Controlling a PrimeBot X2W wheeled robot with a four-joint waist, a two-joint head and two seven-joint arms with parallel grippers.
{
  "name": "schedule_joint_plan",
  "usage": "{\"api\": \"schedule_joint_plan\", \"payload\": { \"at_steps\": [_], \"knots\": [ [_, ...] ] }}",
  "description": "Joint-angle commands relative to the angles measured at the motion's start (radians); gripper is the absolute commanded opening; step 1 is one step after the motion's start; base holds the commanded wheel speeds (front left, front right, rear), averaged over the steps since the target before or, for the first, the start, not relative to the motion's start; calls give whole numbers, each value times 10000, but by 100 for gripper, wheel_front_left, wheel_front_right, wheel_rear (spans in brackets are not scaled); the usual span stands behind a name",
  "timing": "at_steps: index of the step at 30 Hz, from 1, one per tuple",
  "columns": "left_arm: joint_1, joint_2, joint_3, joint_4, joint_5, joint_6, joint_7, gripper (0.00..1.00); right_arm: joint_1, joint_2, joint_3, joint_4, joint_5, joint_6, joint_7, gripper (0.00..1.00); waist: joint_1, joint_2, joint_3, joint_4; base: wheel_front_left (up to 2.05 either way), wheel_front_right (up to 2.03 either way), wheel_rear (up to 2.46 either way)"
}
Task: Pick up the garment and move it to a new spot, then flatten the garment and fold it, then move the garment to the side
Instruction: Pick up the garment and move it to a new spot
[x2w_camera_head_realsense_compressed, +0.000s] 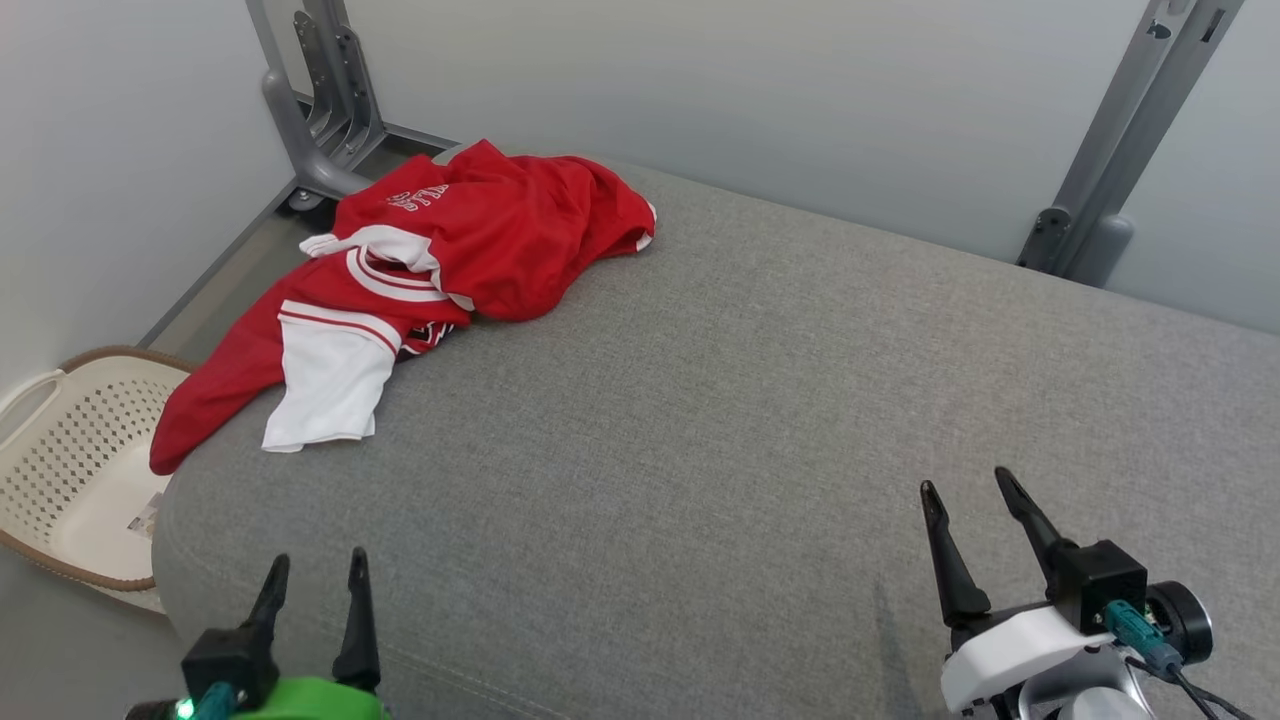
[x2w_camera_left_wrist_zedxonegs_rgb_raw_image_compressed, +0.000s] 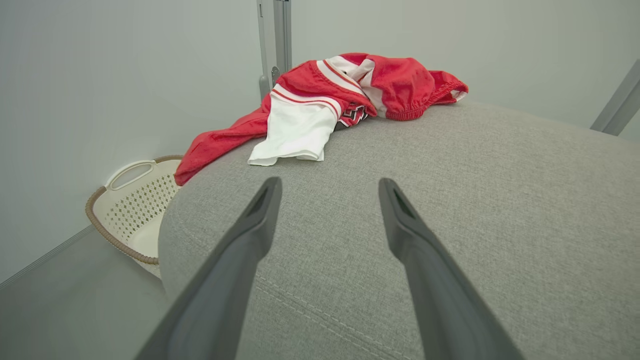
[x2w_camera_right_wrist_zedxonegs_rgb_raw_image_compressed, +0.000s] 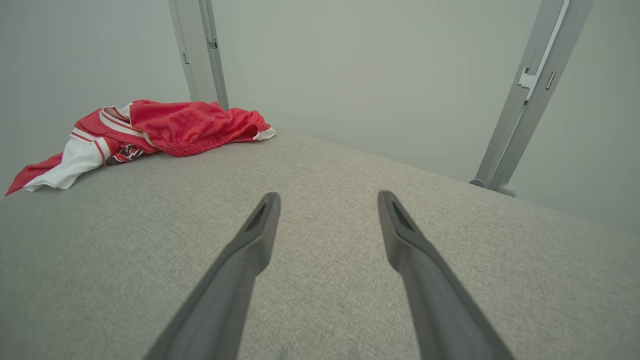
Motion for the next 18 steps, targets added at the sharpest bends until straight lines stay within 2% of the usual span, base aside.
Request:
{"api": "schedule_joint_plan", "payload": {
  "at_steps": [1,7,12,16,18],
  "knots": [
    [-583,24,-184,129,-129,-46,83,100,-233,-51,-77,-56,-176,-3,-32,100,0,0,534,-261,0,0,0],
    [-3455,255,-1389,800,-747,-85,1406,100,-997,-63,-208,-281,-1049,-3,-32,100,0,0,2271,-540,0,0,0],
    [-6424,951,-2744,1797,-1698,-79,2859,100,-2000,-433,262,-468,-1526,-3,-32,100,0,0,4093,-921,0,0,0],
    [-8233,1730,-3990,2630,-2696,-79,3944,100,-2440,-644,558,-558,-1617,-3,-32,100,0,0,5066,-1223,0,0,0],
    [-8943,2103,-4338,3035,-3089,-68,4164,100,-2586,-666,654,-616,-1612,-3,-32,100,0,0,5412,-1385,0,0,0]
  ]
}}
